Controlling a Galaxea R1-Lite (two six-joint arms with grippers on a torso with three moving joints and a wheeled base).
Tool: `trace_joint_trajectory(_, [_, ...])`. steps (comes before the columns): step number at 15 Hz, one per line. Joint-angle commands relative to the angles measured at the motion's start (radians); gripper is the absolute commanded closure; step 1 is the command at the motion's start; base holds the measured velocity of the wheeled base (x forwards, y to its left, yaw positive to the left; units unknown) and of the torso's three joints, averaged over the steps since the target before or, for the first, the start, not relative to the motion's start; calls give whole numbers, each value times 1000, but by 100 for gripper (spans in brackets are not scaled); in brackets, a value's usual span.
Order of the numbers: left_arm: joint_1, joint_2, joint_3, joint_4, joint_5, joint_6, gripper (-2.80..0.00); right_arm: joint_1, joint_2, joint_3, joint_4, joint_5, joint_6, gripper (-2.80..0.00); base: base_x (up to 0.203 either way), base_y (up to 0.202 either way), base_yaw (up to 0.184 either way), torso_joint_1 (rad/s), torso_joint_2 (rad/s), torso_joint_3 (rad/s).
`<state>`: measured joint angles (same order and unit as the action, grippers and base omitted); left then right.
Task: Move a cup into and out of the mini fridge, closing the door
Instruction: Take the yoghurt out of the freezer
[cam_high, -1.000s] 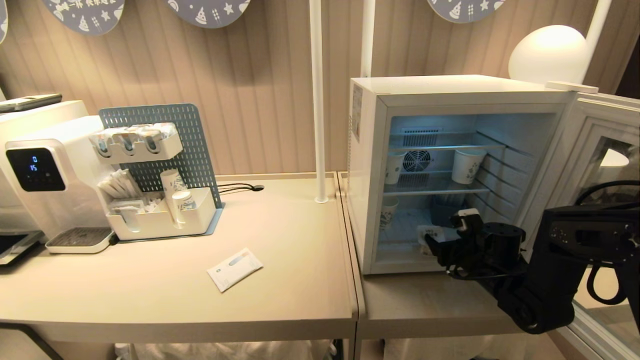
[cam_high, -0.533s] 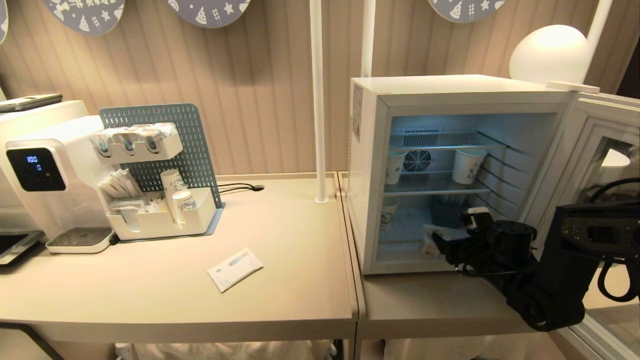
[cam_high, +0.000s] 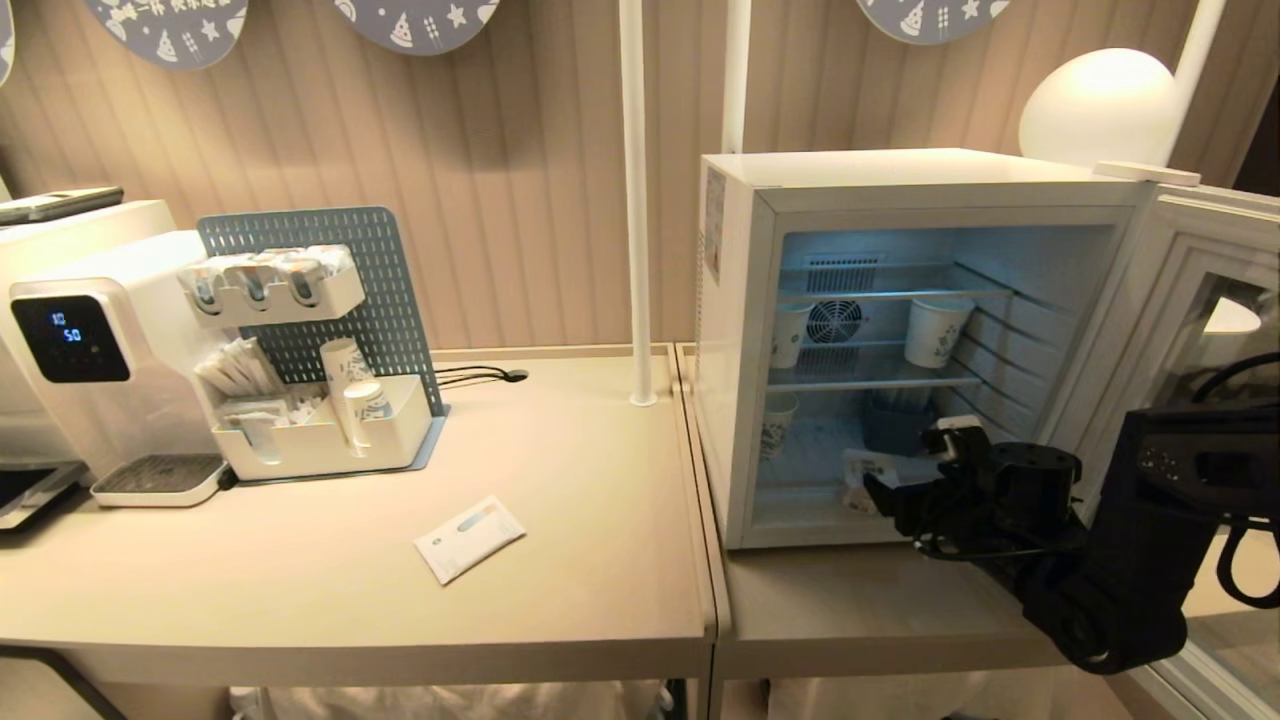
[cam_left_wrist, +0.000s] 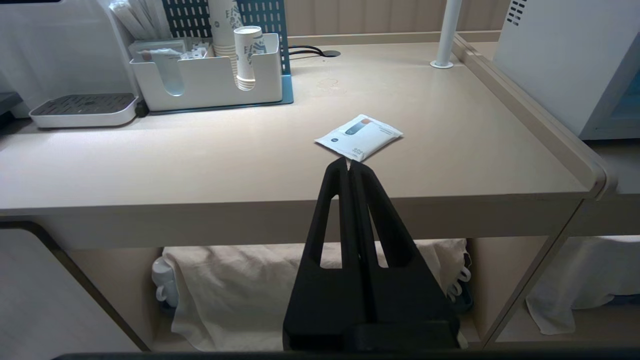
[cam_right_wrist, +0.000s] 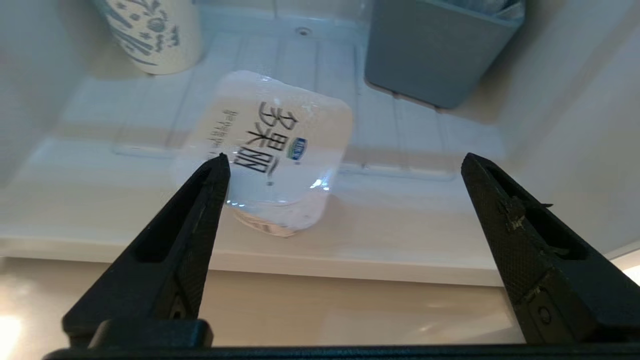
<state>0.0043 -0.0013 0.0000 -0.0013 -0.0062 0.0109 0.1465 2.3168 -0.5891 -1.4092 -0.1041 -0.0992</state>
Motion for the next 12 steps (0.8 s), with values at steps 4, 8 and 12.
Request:
trace_joint_trajectory(4, [0, 1, 0, 0, 0, 0, 0, 17, -16, 6, -10, -5, 1, -280, 0, 0, 0, 0, 0, 0])
trace_joint_trajectory(8, [0, 1, 0, 0, 0, 0, 0, 44, -14, 11, -10, -8, 3, -280, 0, 0, 0, 0, 0, 0])
trace_joint_trajectory(12, [0, 1, 0, 0, 0, 0, 0, 47, 20, 1, -8, -8, 4, -280, 0, 0, 0, 0, 0, 0])
